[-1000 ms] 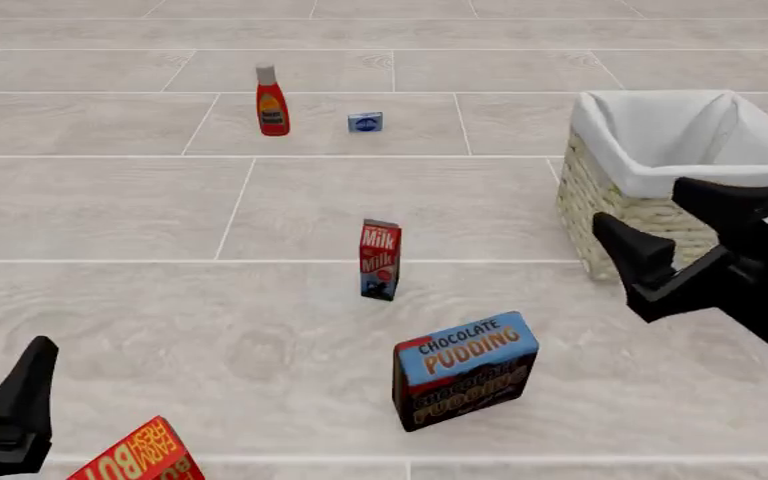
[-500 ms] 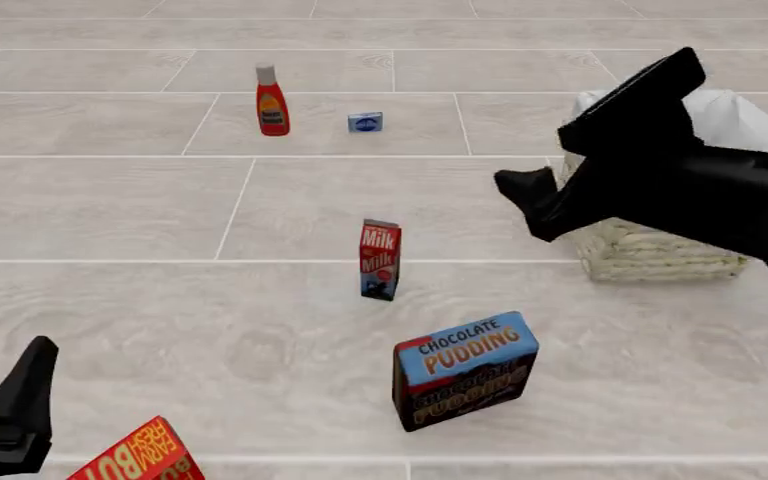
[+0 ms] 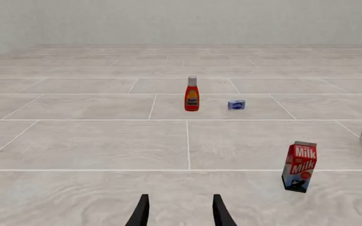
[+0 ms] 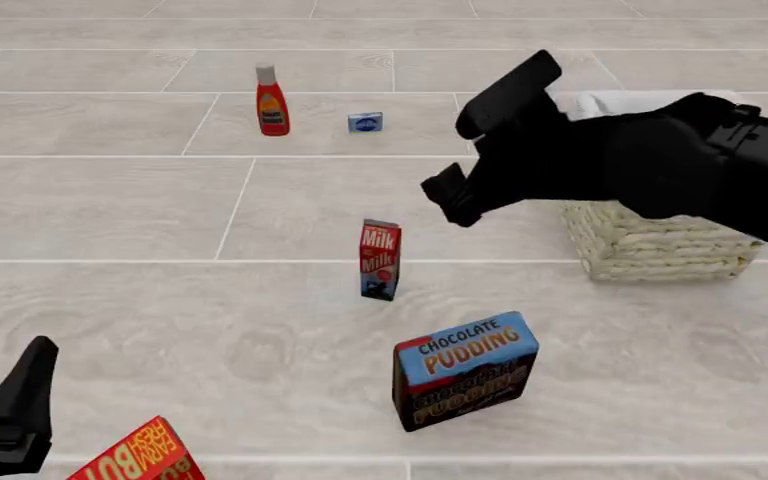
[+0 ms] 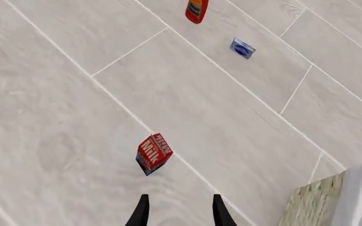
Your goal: Pick the milk and place it in the basket.
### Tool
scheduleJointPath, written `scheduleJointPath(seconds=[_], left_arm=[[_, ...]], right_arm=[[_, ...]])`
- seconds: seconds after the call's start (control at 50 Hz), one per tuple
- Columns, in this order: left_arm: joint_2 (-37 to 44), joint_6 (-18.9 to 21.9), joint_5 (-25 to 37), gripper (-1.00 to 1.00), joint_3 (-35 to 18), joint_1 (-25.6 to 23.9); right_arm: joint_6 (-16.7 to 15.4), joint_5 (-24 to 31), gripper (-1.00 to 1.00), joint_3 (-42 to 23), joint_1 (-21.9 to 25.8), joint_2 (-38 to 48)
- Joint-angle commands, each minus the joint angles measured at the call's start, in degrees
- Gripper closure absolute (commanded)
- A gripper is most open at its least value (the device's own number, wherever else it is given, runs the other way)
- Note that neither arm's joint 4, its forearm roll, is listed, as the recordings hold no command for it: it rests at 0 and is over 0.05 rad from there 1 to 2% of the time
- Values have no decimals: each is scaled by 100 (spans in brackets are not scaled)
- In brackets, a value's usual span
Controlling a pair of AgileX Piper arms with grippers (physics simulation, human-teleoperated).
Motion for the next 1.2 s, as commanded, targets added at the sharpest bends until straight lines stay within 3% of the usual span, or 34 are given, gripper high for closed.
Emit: scheduleJointPath(seconds=[0.02,0.18,0.6,1.2], left_arm=[[0,-2,0,-100,0,-1],[0,0,0,-100,0,0],[0,0,0,-100,0,0],[1,1,0,-100,0,-1]], right_arm=[[106,70,-100,-473,131,692],[261,97,-100,-837,194,1097],[294,64,-100,-1396,201,2002],[461,-288,-100,-1442,317,2593]])
